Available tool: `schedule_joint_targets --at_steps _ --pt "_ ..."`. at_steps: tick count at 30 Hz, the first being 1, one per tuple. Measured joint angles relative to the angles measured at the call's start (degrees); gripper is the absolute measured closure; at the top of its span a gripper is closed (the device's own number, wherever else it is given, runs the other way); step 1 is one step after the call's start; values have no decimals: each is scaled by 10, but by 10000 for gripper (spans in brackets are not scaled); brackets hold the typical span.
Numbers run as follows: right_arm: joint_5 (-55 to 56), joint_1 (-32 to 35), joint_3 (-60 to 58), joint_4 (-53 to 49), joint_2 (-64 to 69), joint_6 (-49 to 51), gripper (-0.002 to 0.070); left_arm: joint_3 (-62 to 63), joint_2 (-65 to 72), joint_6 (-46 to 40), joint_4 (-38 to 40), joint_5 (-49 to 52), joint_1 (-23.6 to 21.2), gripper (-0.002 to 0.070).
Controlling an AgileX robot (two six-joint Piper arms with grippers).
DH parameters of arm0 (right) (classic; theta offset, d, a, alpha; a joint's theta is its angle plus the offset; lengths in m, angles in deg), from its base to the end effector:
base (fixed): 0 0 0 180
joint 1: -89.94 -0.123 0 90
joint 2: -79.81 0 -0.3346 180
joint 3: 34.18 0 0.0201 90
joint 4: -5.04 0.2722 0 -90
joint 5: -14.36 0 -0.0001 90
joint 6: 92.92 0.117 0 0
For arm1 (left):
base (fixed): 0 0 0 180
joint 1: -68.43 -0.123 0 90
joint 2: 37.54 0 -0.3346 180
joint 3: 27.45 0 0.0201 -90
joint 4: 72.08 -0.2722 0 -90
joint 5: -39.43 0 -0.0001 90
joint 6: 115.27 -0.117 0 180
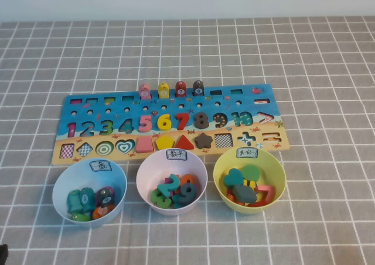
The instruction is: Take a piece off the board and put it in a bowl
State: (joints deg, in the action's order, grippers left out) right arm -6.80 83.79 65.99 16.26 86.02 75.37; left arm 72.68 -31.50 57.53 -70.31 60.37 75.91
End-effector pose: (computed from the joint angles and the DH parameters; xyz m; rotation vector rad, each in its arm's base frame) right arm 0.0480 0.0135 0.1642 -0.1686 1.8580 0.1249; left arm 0.0487 -0.0077 0.1637 0.2191 1.8519 -0.0336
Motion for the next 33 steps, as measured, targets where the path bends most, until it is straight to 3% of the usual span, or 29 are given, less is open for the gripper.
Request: schedule_joint_targets --at_steps 15,21,33 --pt "0 0 0 0 0 0 694 0 0 0 -1 -3 0 680" --pt "0 0 0 0 0 0 694 0 0 2 34 -18 0 680" --pt "0 0 0 0 0 0 694 0 0 52 300 -102 0 680"
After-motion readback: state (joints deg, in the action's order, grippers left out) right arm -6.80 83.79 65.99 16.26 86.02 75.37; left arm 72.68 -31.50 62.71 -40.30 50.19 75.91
